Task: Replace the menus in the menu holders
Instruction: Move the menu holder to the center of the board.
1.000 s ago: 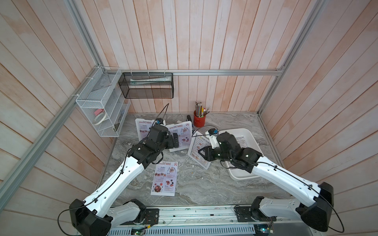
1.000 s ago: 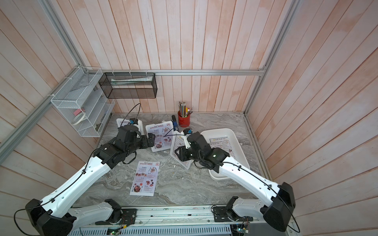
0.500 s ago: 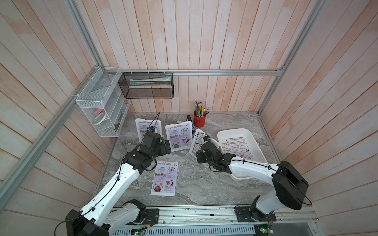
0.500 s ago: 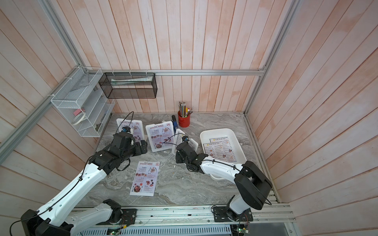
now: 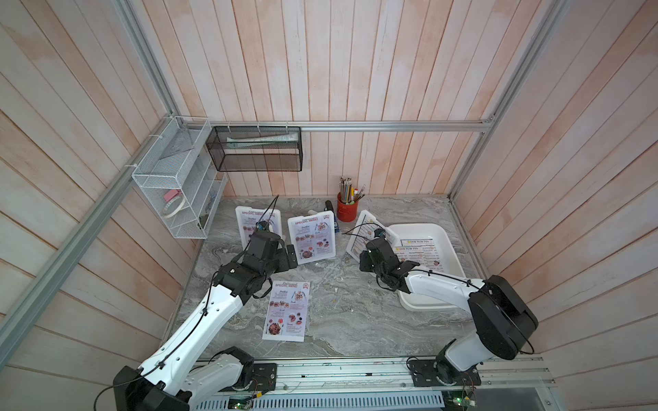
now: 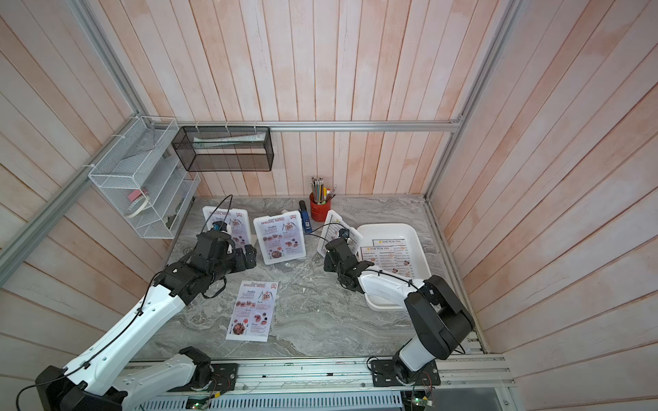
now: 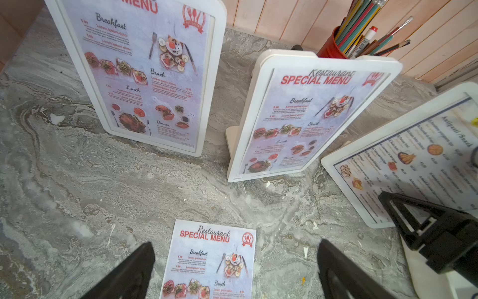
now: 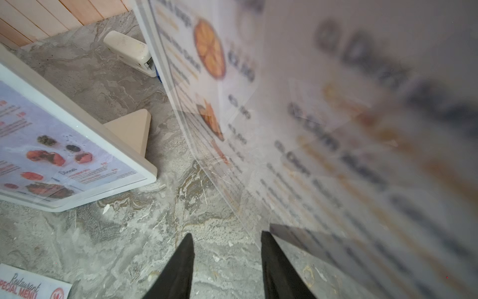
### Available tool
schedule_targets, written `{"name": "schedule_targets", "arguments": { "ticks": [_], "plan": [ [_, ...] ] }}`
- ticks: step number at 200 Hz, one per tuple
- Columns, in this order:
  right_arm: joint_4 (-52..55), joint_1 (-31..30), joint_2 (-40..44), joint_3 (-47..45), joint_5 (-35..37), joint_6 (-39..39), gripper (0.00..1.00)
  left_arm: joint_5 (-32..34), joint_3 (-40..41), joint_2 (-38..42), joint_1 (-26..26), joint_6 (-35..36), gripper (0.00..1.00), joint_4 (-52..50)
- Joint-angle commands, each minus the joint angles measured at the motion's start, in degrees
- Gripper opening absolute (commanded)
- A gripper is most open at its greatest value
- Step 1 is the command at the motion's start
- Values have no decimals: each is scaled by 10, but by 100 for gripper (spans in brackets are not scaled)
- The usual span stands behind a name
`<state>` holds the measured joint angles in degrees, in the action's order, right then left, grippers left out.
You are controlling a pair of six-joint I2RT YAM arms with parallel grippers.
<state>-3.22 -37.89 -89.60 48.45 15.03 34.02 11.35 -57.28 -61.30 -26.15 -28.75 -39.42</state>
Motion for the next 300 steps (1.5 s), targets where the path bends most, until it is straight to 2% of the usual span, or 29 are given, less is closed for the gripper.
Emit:
{"name": "schedule_targets", "arguments": {
  "ticks": [1,40,66,98,137,179,207,252,300],
  "plan": [
    [-25,22,-22,11,-31,-53,45,-9,-8,-3,2,-5,100,2],
    [-43,78,-50,32,-97,-98,45,-11,-14,-5,1,-6,100,1],
    [-31,91,-82,64,-141,-138,46,-19,-16,-4,1,-9,100,5],
    [3,105,-125,120,-129,-185,49,-20,-17,-1,2,-11,100,5],
    [74,120,-131,183,-164,-215,50,-24,-19,-1,1,-9,100,5],
    [101,103,-51,132,-197,-170,50,-32,-14,-7,1,-9,100,19],
    [132,104,-14,95,-179,-158,46,-39,-17,-13,0,-7,100,26],
    [152,134,3,59,-149,-158,38,-42,-19,-11,-2,-8,100,26],
    [157,152,7,58,-126,-153,38,-40,-24,-9,-2,-9,100,22]
  ]
}}
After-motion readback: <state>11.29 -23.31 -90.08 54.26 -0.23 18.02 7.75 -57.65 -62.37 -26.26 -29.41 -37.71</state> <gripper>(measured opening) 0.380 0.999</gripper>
